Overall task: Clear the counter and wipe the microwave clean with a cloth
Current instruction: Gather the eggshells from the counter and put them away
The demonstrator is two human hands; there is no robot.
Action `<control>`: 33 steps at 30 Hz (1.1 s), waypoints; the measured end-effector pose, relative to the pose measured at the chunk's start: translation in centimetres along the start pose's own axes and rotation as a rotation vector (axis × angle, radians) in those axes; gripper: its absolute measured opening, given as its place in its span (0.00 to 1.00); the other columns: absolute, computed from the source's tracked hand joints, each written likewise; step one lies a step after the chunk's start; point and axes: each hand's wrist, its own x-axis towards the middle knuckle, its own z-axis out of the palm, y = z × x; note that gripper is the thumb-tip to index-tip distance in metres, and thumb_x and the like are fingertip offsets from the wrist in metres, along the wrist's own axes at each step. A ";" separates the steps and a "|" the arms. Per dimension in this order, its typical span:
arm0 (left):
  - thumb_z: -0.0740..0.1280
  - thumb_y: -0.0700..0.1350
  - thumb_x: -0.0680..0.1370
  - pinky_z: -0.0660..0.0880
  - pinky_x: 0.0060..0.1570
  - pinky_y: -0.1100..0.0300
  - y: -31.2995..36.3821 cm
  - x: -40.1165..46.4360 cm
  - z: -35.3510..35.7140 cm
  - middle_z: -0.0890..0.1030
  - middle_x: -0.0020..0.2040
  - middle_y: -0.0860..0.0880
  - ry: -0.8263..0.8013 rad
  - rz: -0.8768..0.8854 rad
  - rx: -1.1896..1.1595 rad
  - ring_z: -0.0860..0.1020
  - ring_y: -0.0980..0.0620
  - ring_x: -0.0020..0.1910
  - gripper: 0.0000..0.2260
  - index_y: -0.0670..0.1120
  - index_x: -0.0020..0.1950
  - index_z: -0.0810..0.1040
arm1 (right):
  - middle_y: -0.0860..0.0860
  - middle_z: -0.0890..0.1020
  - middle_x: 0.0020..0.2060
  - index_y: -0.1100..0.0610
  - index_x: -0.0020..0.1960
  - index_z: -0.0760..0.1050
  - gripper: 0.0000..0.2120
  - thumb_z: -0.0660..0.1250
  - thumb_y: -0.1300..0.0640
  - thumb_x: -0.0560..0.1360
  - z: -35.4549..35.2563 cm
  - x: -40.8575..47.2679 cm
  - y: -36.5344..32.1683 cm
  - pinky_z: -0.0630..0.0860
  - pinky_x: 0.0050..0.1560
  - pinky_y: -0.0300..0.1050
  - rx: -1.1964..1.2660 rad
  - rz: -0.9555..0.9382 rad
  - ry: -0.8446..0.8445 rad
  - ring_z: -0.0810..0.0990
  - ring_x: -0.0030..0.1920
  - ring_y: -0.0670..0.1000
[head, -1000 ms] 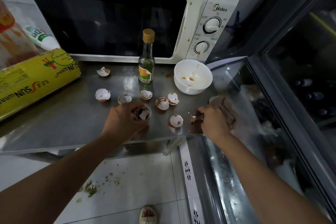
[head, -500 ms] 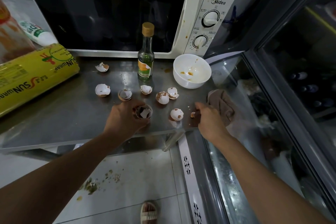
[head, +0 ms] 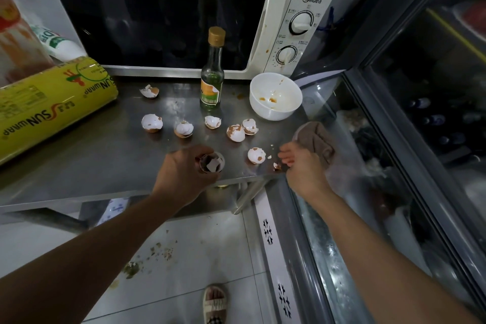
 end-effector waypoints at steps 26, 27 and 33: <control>0.76 0.46 0.66 0.72 0.45 0.69 0.5 -2.3 0.3 0.82 0.51 0.52 0.054 -0.108 0.055 0.78 0.57 0.47 0.21 0.51 0.58 0.78 | 0.55 0.78 0.57 0.55 0.64 0.73 0.25 0.73 0.59 0.68 4.9 5.4 -4.5 0.68 0.61 0.52 -0.028 -0.297 0.056 0.68 0.61 0.56; 0.76 0.46 0.66 0.72 0.46 0.69 0.6 -2.4 0.6 0.82 0.51 0.52 0.053 -0.111 0.053 0.78 0.57 0.47 0.21 0.51 0.58 0.77 | 0.55 0.78 0.57 0.56 0.63 0.73 0.24 0.73 0.59 0.68 4.9 5.5 -4.3 0.68 0.61 0.52 -0.029 -0.311 0.047 0.69 0.61 0.56; 0.76 0.46 0.66 0.74 0.46 0.67 2.3 -3.2 2.2 0.83 0.49 0.51 0.120 -0.099 0.054 0.79 0.56 0.45 0.18 0.48 0.55 0.79 | 0.53 0.77 0.57 0.54 0.63 0.74 0.23 0.70 0.66 0.69 1.9 4.7 -2.0 0.64 0.56 0.34 0.048 -0.342 0.098 0.72 0.60 0.51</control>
